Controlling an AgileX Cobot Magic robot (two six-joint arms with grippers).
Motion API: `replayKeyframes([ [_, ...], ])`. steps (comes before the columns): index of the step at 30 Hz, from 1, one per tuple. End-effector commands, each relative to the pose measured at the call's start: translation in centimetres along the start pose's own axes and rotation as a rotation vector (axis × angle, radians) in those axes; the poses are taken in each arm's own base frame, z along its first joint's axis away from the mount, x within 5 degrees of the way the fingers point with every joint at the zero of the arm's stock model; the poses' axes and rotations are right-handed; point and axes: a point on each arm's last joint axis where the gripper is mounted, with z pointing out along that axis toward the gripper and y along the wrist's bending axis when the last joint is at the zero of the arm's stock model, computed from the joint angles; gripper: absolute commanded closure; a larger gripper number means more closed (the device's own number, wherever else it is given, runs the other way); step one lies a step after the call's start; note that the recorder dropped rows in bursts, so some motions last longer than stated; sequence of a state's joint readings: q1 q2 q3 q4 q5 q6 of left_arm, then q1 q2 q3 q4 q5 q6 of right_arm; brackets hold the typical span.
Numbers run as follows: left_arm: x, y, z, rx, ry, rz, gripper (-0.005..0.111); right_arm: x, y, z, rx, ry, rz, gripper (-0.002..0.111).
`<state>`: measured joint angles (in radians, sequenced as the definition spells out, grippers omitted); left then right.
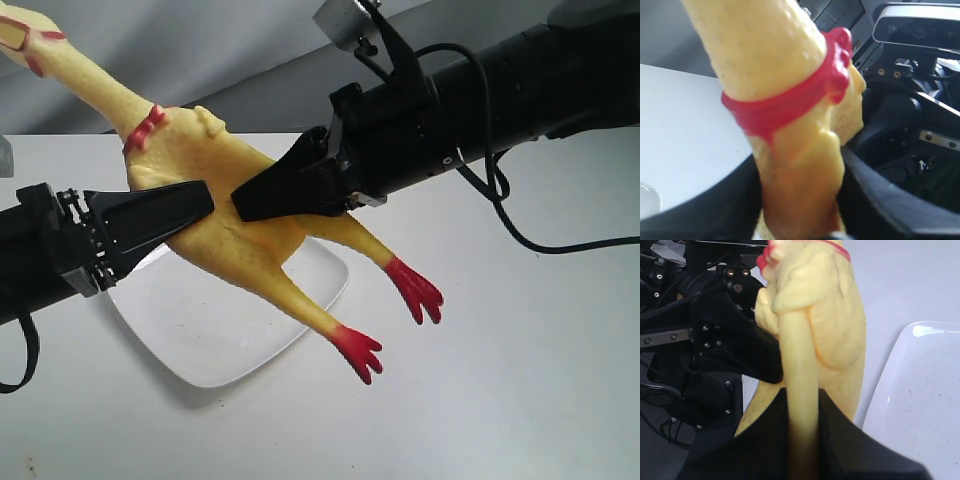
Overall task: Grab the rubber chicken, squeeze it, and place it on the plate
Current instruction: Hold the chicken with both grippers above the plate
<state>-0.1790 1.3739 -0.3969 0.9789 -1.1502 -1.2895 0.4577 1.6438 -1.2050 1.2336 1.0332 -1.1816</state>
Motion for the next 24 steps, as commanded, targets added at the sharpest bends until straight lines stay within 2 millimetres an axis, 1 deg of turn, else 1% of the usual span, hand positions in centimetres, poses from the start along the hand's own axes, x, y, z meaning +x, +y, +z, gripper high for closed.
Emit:
replayKeyframes([
  [1, -0.05, 0.05, 0.06, 0.001, 0.002, 0.013, 0.011, -0.54, 0.47, -0.27, -0.011, -0.032, -0.003, 0.108],
  [2, -0.06, 0.05, 0.06, 0.000, 0.000, 0.010, 0.002, -0.54, 0.47, -0.27, -0.011, -0.032, -0.003, 0.108],
  [8, -0.08, 0.06, 0.06, 0.000, -0.002, 0.008, 0.003, -0.54, 0.47, -0.27, -0.011, -0.032, -0.003, 0.108],
  [9, -0.08, 0.06, 0.06, 0.000, -0.002, 0.008, 0.004, -0.54, 0.47, -0.27, -0.011, -0.032, -0.003, 0.108],
  [11, -0.08, 0.06, 0.06, 0.000, -0.002, 0.008, 0.011, -0.54, 0.47, -0.27, -0.011, -0.032, -0.003, 0.108],
  [12, -0.08, 0.06, 0.06, 0.000, -0.002, 0.008, 0.018, -0.54, 0.47, -0.27, -0.011, -0.032, -0.003, 0.108],
  [13, -0.08, 0.06, 0.06, 0.000, -0.002, 0.008, 0.030, -0.54, 0.47, -0.27, -0.011, -0.032, -0.003, 0.108],
  [14, -0.06, 0.05, 0.06, 0.000, 0.000, 0.009, 0.040, -0.54, 0.47, -0.27, -0.011, -0.032, -0.003, 0.108],
  [16, 0.01, 0.03, 0.06, 0.003, 0.008, 0.013, 0.066, -0.54, 0.47, -0.27, -0.011, -0.032, -0.003, 0.108],
  [17, 0.03, 0.02, 0.06, 0.003, 0.010, 0.014, 0.077, -0.54, 0.47, -0.27, -0.011, -0.032, -0.003, 0.108],
  [19, 0.13, 0.00, 0.06, 0.006, 0.021, 0.018, 0.106, -0.54, 0.47, -0.27, -0.011, -0.032, -0.003, 0.108],
  [24, 0.18, -0.02, 0.06, 0.008, 0.027, 0.026, 0.106, -0.54, 0.47, -0.27, -0.011, -0.032, -0.003, 0.108],
])
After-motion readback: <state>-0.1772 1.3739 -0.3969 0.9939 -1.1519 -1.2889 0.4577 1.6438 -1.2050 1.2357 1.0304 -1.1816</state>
